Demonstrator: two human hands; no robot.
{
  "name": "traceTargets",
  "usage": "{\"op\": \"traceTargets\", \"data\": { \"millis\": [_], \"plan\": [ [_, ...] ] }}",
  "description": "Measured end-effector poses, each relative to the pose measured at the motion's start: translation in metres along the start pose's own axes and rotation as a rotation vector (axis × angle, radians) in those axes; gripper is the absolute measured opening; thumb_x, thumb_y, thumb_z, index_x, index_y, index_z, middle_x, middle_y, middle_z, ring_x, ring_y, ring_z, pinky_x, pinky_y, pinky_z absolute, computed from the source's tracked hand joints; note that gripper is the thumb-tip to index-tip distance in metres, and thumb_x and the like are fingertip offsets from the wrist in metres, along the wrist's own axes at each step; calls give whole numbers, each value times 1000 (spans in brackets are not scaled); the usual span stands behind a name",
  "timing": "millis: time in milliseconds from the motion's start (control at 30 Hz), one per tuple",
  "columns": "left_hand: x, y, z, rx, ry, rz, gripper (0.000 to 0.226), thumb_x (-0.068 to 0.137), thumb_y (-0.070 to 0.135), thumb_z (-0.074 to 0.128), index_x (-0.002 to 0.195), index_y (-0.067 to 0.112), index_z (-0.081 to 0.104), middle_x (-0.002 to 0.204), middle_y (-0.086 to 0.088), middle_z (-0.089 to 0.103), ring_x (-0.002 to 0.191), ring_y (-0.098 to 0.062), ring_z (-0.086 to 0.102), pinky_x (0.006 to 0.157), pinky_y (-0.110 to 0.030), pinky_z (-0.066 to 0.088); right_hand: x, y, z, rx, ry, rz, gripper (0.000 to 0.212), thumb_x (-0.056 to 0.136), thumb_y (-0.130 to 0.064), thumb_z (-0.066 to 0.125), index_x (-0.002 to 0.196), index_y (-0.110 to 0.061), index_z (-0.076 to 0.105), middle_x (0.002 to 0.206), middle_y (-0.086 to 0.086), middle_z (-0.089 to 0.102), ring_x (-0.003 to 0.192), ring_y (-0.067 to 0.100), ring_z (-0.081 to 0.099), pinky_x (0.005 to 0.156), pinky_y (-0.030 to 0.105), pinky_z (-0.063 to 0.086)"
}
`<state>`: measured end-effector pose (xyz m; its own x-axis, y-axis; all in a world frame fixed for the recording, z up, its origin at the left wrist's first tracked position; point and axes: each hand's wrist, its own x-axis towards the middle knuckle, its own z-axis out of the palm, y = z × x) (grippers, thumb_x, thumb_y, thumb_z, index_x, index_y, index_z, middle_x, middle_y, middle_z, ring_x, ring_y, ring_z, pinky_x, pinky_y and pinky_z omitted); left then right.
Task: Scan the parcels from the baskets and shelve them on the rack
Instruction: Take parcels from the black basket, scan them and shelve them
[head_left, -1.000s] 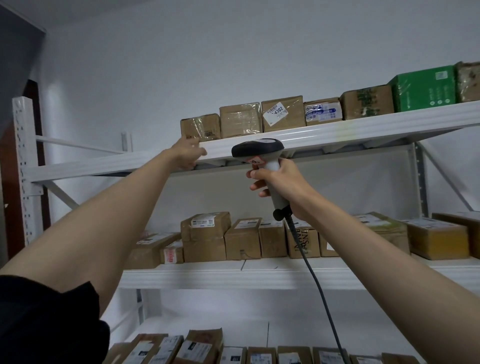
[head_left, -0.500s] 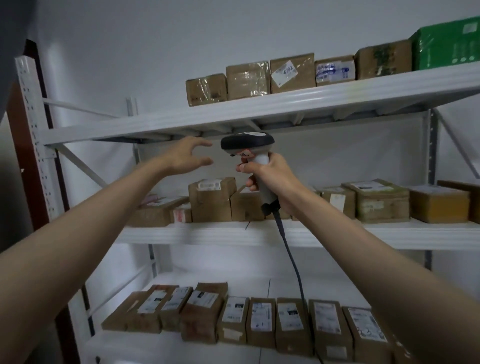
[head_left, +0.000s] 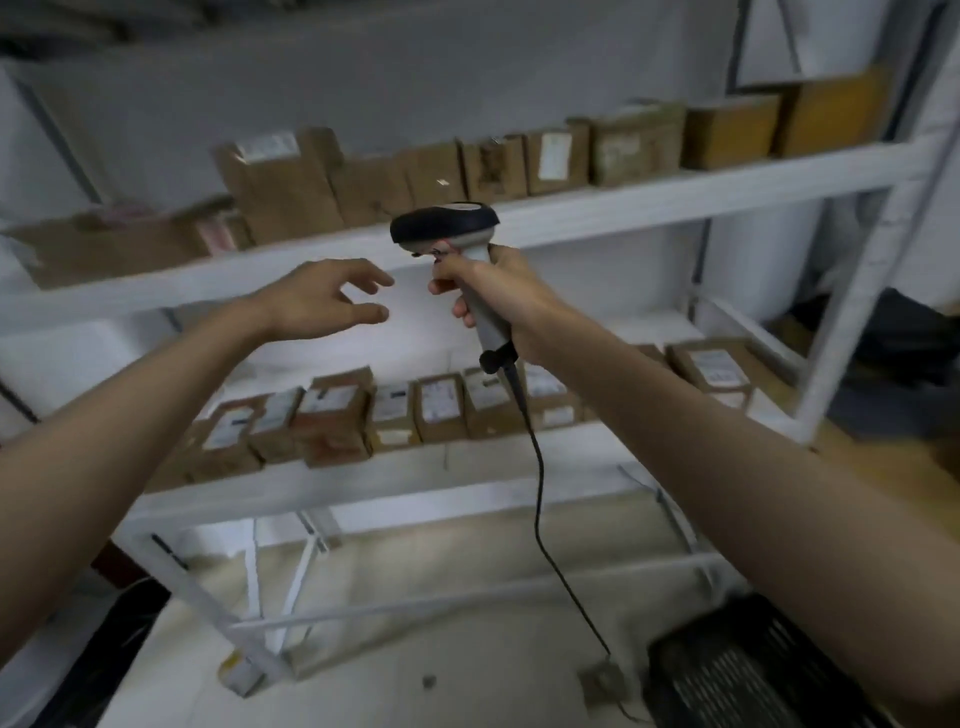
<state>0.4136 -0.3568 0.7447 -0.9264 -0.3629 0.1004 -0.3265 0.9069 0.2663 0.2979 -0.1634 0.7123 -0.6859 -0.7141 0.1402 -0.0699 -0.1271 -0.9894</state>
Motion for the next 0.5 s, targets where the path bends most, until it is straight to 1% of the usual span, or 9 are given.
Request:
{"op": "traceTargets", "data": {
  "millis": [67, 133, 200, 333, 400, 433, 500],
  "plan": [
    [-6, 4, 28, -30, -43, 26, 42, 94, 38, 67, 134, 33, 56, 131, 3, 59, 100, -18, 64, 84, -31, 44, -18, 20, -17, 18, 53, 51, 23, 95, -14, 65, 115, -4, 62, 88, 8, 70, 56, 12, 53, 53, 25, 45],
    [-16, 9, 59, -51, -111, 53, 41, 94, 39, 68, 133, 34, 57, 126, 7, 60, 97, -14, 64, 82, -29, 42, -42, 41, -33, 74, 110, 110, 16, 96, -13, 64, 110, -5, 61, 85, 9, 67, 52, 11, 52, 50, 24, 44],
    [-28, 14, 92, -63, -192, 91, 41, 93, 38, 68, 132, 31, 58, 125, 6, 61, 98, -14, 64, 84, -29, 42, -71, 63, -48, 134, 183, 176, 8, 96, -12, 63, 102, -8, 60, 79, 7, 66, 47, 10, 52, 46, 22, 43],
    [-54, 31, 159, -149, -321, 165, 37, 93, 31, 68, 130, 26, 60, 122, 0, 67, 104, -18, 63, 89, -33, 48, -136, 109, -78, 154, 324, 282, 17, 96, -18, 66, 108, -7, 63, 76, 5, 67, 48, 10, 53, 45, 22, 44],
    [-68, 42, 191, -199, -409, 178, 33, 94, 31, 68, 126, 28, 59, 121, 0, 67, 107, -21, 65, 94, -42, 53, -171, 129, -92, 170, 377, 336, 14, 95, -18, 68, 105, -7, 64, 79, 7, 67, 50, 11, 53, 47, 23, 45],
    [-74, 49, 206, -211, -459, 181, 32, 94, 33, 67, 125, 30, 59, 120, 1, 67, 108, -21, 65, 94, -43, 53, -188, 137, -100, 175, 401, 358, 11, 95, -16, 68, 102, -8, 65, 79, 8, 67, 50, 12, 53, 48, 24, 45],
    [-85, 65, 230, -202, -551, 192, 35, 95, 41, 65, 128, 32, 60, 119, 7, 67, 106, -17, 64, 87, -35, 52, -219, 149, -115, 196, 455, 386, 5, 95, -13, 66, 97, -9, 65, 78, 10, 66, 50, 13, 52, 47, 24, 44]
  ]
}}
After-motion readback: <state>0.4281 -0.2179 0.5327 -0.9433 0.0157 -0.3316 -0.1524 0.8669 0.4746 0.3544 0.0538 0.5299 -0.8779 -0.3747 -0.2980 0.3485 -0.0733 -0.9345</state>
